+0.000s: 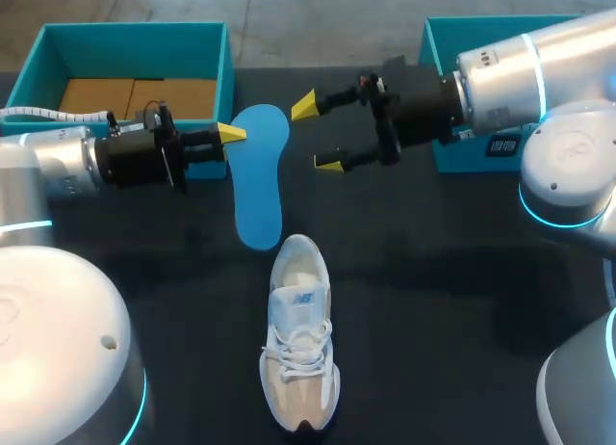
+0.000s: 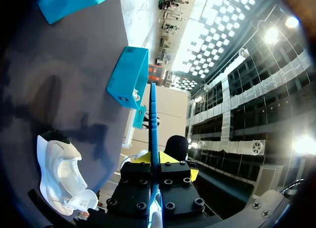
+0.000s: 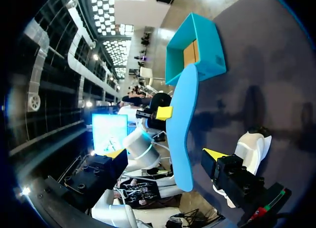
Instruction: Take the shoe out of the shoebox, open the shoe tongue, remove and reinsert the insole, then place the shoe into the shoebox
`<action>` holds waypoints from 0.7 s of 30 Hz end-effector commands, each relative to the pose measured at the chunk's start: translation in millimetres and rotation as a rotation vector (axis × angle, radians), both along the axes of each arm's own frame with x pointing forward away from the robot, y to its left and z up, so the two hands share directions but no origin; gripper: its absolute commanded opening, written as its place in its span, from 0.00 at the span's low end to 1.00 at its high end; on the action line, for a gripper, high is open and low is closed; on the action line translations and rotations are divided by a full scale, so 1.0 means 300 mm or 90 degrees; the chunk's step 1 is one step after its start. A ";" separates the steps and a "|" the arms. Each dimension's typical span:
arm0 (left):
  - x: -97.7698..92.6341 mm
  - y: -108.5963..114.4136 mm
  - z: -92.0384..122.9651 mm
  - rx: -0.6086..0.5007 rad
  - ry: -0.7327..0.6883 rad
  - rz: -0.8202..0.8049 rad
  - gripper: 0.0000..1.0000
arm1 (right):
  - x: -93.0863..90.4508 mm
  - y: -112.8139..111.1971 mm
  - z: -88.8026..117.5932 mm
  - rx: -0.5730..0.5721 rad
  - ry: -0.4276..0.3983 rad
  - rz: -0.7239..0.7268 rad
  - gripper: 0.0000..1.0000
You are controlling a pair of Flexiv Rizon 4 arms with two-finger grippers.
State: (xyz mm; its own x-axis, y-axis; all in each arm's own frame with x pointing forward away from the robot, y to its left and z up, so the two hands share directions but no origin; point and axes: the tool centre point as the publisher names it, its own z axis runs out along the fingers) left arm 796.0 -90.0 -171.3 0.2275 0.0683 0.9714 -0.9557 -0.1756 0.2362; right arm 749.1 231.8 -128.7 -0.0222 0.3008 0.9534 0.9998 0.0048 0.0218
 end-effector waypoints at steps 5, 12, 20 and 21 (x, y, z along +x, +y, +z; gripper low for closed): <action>-0.001 -0.001 0.001 0.002 0.000 0.000 0.00 | -0.002 0.004 0.000 -0.002 0.000 -0.002 1.00; -0.001 -0.001 0.001 0.002 0.000 0.000 0.00 | 0.028 -0.006 -0.014 0.032 -0.006 0.025 1.00; -0.001 -0.001 0.001 0.002 0.000 0.000 0.00 | 0.034 -0.037 -0.050 0.051 -0.001 0.031 1.00; -0.001 -0.001 0.001 0.002 0.000 0.000 0.00 | 0.034 -0.040 -0.051 0.052 -0.003 0.033 1.00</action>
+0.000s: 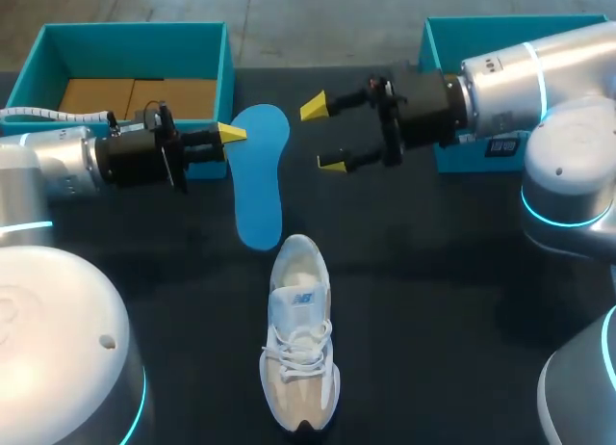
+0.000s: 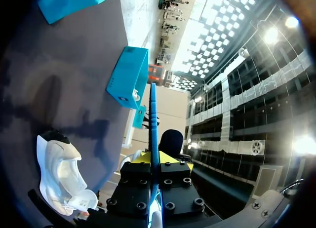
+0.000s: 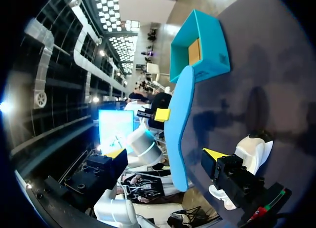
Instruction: Take the shoe out of the shoebox, open the shoe tongue, remove and reinsert the insole, then place the shoe into the shoebox
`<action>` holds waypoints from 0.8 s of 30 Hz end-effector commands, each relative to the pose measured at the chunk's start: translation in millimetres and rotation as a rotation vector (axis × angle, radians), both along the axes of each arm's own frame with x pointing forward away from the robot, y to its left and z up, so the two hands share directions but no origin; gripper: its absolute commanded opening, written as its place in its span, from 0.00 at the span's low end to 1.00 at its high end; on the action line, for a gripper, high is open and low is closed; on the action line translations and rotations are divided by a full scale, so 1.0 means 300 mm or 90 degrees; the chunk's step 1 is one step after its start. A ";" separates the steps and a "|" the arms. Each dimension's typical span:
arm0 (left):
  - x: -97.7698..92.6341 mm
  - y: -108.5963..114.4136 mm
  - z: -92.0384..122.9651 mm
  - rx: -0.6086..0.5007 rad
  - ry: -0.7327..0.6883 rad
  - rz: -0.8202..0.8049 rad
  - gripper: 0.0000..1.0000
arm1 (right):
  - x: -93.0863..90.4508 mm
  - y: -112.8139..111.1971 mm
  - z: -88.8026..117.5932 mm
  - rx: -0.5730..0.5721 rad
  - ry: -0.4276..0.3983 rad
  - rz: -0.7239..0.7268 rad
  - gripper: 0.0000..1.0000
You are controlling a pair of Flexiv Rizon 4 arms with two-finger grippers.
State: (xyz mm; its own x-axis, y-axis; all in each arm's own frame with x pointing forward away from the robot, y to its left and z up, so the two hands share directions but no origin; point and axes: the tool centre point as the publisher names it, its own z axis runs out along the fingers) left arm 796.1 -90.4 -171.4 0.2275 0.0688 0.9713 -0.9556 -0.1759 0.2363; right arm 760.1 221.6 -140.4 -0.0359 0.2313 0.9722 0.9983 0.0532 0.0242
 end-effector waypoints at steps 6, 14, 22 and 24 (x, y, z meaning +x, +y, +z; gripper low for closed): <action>-0.001 0.001 0.002 0.002 0.000 0.000 0.00 | -0.003 -0.020 -0.021 0.014 -0.040 -0.006 1.00; -0.001 0.001 0.002 0.002 0.000 0.000 0.00 | -0.005 -0.022 -0.023 0.019 -0.046 -0.007 1.00; 0.017 0.000 0.048 -0.048 -0.078 -0.014 0.00 | -0.005 -0.022 -0.023 0.019 -0.046 -0.007 1.00; 0.023 0.002 0.054 -0.053 -0.104 -0.015 0.00 | -0.005 -0.022 -0.023 0.019 -0.046 -0.007 1.00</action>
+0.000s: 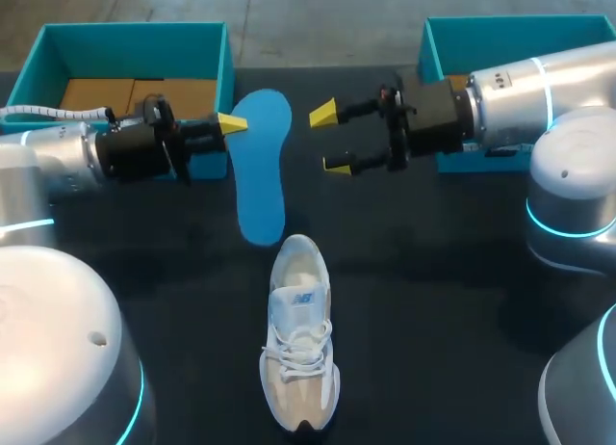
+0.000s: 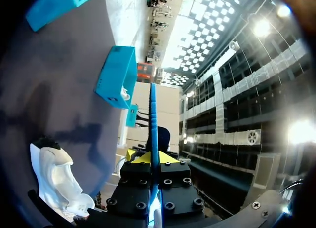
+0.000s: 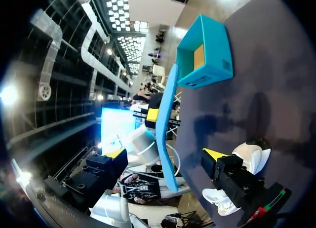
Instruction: Take the shoe out of the shoebox, open the shoe tongue, remove and reinsert the insole, then place the shoe into the shoebox
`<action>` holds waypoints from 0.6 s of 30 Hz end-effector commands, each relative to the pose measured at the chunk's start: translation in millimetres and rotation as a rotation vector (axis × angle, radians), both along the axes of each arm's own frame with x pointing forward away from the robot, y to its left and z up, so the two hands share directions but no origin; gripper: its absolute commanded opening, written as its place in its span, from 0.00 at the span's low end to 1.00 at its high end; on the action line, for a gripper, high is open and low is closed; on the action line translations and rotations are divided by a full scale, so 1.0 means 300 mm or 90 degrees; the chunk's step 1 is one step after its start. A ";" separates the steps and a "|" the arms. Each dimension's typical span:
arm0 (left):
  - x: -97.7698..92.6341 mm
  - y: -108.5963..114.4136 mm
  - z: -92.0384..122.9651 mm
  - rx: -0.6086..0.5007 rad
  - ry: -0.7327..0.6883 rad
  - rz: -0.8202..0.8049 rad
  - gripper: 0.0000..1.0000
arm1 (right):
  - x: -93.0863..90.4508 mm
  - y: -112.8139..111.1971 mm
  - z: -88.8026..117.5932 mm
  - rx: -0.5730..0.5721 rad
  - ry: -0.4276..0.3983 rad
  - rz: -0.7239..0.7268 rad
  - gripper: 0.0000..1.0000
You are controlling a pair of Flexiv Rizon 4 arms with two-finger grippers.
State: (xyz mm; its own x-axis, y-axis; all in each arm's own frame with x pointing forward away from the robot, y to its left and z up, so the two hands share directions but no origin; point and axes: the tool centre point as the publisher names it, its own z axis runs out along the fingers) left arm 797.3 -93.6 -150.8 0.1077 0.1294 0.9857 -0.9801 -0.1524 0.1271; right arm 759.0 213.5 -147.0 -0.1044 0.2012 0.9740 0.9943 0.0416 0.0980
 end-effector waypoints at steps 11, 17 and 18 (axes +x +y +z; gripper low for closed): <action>0.025 0.031 -0.013 -0.013 -0.273 0.036 0.00 | -0.001 0.005 -0.001 -0.001 0.000 -0.001 1.00; 0.024 0.039 -0.021 -0.062 -0.417 0.053 0.00 | -0.001 0.005 -0.001 -0.001 0.000 -0.001 1.00; 0.020 0.041 -0.016 -0.067 -0.454 0.053 0.00 | -0.001 0.005 -0.001 -0.001 0.000 -0.001 1.00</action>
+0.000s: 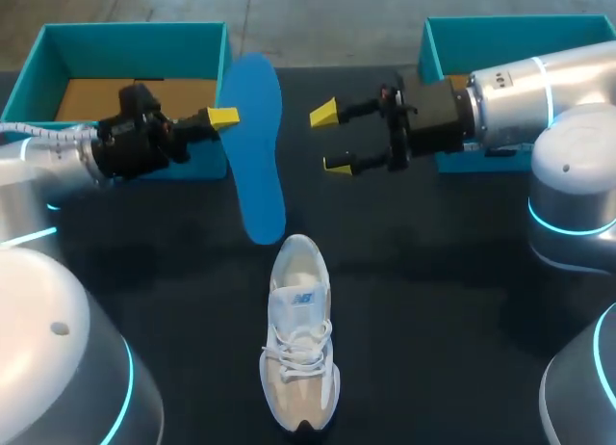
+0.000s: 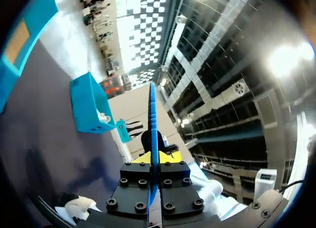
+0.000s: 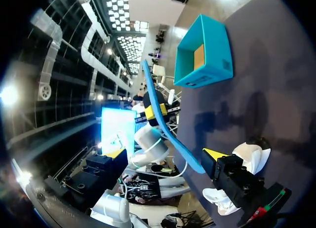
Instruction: Take the shoe out of the shoebox, open the shoe tongue, remove and reinsert the insole, then place the shoe into the shoebox
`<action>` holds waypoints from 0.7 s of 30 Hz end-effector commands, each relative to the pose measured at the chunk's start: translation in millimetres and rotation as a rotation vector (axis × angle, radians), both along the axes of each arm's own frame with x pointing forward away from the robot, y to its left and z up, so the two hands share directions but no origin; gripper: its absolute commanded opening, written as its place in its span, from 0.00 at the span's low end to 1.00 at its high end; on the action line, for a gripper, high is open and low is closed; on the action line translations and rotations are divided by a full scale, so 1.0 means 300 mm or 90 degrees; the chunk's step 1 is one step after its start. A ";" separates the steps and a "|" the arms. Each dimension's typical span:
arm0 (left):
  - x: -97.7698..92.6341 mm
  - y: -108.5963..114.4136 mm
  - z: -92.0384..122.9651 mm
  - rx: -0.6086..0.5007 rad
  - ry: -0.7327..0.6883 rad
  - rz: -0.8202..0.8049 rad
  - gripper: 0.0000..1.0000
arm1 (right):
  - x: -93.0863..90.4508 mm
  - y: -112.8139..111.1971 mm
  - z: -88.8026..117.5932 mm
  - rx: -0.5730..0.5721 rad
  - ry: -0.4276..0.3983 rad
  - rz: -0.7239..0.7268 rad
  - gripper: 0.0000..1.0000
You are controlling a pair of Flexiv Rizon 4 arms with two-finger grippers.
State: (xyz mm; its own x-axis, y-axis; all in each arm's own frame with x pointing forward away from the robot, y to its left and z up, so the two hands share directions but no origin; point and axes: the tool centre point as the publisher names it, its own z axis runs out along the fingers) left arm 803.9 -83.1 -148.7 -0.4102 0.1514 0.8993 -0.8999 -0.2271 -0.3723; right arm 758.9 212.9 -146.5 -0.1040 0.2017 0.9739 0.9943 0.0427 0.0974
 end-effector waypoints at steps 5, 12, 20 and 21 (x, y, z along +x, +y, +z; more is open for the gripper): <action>-0.016 0.016 0.021 -0.053 -0.258 -0.006 0.00 | -0.001 0.007 -0.003 -0.001 0.000 -0.002 1.00; -0.016 0.025 0.059 -0.061 -0.420 0.004 0.00 | -0.001 0.007 -0.003 -0.001 0.000 -0.002 1.00; -0.017 0.038 0.077 -0.081 -0.603 -0.002 0.00 | -0.001 0.007 -0.003 -0.001 0.000 -0.002 1.00; -0.020 0.040 0.075 -0.087 -0.628 -0.004 0.00 | -0.001 0.007 -0.003 -0.001 0.000 -0.002 1.00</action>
State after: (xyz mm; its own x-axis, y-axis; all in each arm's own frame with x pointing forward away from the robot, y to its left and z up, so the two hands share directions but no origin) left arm 793.0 -73.5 -121.4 -0.9036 0.1913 0.3832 -0.4253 -0.2947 -0.8557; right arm 758.8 212.9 -146.8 -0.1052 0.2013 0.9739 0.9942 0.0425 0.0986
